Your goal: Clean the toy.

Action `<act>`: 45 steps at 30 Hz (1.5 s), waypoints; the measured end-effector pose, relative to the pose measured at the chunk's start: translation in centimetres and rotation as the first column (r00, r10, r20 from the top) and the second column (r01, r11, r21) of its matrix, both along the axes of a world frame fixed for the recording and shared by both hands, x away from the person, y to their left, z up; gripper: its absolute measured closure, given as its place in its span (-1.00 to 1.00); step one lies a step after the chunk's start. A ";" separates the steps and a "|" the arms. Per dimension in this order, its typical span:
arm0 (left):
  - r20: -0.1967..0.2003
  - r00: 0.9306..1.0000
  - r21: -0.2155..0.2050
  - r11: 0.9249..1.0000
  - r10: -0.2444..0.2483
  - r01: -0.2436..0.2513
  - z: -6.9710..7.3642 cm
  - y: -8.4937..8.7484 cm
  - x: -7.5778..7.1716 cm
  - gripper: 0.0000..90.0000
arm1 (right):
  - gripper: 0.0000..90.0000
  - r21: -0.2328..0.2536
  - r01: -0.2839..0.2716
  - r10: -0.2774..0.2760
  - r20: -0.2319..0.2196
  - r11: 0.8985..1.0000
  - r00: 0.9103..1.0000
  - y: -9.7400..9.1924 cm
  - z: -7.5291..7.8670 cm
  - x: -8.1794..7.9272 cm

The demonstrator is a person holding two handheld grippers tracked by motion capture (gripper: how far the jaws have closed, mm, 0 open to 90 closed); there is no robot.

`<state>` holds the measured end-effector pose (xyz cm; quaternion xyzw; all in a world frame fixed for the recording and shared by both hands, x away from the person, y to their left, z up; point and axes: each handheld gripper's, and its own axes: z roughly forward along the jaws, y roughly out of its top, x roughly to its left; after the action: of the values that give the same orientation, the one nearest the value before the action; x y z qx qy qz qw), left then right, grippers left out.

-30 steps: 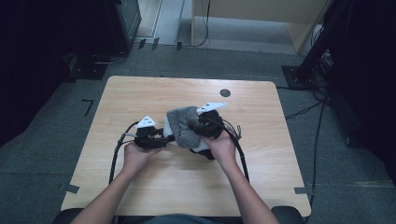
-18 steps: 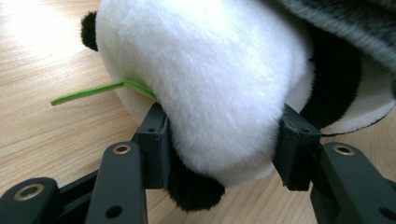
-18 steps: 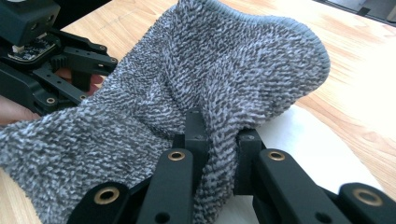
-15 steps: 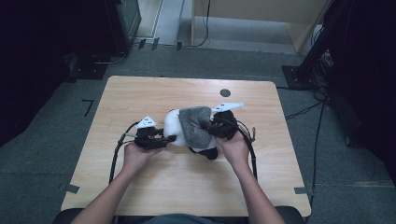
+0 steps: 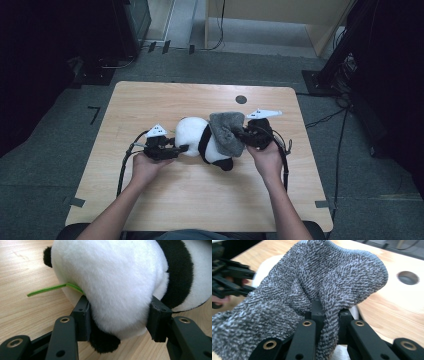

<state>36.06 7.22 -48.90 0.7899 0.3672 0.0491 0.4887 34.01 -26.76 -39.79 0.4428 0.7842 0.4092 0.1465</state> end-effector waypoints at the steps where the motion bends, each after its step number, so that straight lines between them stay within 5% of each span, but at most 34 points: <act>1: 0.000 1.000 0.000 1.000 0.000 0.000 0.0 0.0 0.0 0.03 | 0.82 -0.008 0.011 -0.011 0.004 1.000 1.000 -0.3 0.1 -0.1; 9: 0.002 1.000 -0.005 1.000 0.003 -0.003 -0.1 0.1 -0.1 0.03 | 0.84 0.123 0.000 -0.005 0.040 0.992 0.999 -1.0 2.0 -0.9; 15: 0.005 1.000 0.001 1.000 0.000 0.000 0.0 0.1 -0.1 0.02 | 0.84 0.159 -0.096 0.084 0.080 0.983 0.993 2.5 3.8 -0.6; 20: 0.005 1.000 -0.002 1.000 0.002 -0.002 0.0 0.1 -0.1 0.02 | 0.84 0.171 -0.160 0.148 0.079 0.972 0.986 6.2 3.8 0.5; 28: 0.007 1.000 0.000 1.000 0.006 -0.006 0.1 0.0 -0.2 0.01 | 0.83 0.134 -0.188 0.190 -0.005 0.973 0.982 11.4 0.7 2.8; 33: 0.003 1.000 0.004 1.000 0.009 -0.009 0.0 0.0 -0.2 0.01 | 0.83 0.058 -0.186 0.188 -0.043 0.981 0.981 13.3 -1.1 3.4; 39: -0.002 1.000 0.005 1.000 0.009 -0.009 0.0 0.0 -0.2 0.01 | 0.81 0.008 -0.177 0.177 -0.030 0.984 0.984 12.8 -1.6 3.1; 45: -0.014 1.000 -0.003 1.000 0.012 -0.012 0.0 0.0 -0.1 0.01 | 0.81 -0.005 -0.150 0.150 -0.043 0.989 0.988 10.2 -1.7 2.3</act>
<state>35.99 7.25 -48.94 0.7873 0.3754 0.0459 0.4870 36.36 -16.55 -41.46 0.3905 0.8199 0.4065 0.1004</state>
